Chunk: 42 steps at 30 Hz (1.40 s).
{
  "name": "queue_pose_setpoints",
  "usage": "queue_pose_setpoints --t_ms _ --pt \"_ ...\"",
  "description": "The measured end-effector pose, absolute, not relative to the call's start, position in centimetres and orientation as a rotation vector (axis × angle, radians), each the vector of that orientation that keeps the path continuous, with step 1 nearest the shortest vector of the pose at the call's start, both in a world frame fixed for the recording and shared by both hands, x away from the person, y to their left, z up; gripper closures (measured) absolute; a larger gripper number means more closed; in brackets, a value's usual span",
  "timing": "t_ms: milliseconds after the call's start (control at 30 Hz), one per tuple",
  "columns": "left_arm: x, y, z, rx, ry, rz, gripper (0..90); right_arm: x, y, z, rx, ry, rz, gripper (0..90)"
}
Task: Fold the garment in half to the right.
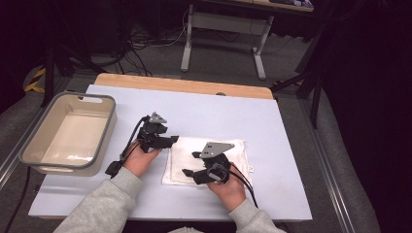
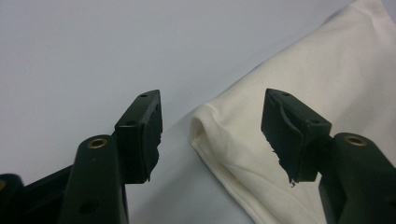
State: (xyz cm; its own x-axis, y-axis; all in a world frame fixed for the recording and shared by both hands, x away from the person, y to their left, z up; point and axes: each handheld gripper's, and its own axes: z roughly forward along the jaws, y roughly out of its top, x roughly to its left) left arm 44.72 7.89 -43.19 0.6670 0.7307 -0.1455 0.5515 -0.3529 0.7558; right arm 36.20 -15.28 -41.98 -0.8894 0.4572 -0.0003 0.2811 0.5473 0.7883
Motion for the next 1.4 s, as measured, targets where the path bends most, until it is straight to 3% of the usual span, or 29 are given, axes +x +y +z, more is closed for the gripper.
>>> queue_pose_setpoints --t_ms 467,1033,1100,1300,1400 --pt "45.3 7.9 -43.9 2.081 1.02 0.245 47.0 35.5 -12.4 -43.9 0.546 2.683 1.202 34.2" --pt "45.8 6.9 -45.5 2.143 1.076 0.204 67.2 34.6 -10.2 -45.6 0.429 2.707 1.022 34.6" --pt "45.8 6.9 -45.5 2.145 1.076 0.209 68.7 34.6 -10.2 -45.7 0.445 2.709 1.032 36.6" --pt "45.6 6.5 -45.5 2.152 1.078 0.231 71.2 34.8 -10.4 -45.6 0.458 2.696 1.028 54.4" --pt "45.6 6.4 -45.6 2.158 1.067 0.236 74.5 34.8 -10.6 -45.5 0.467 2.678 1.014 71.3"
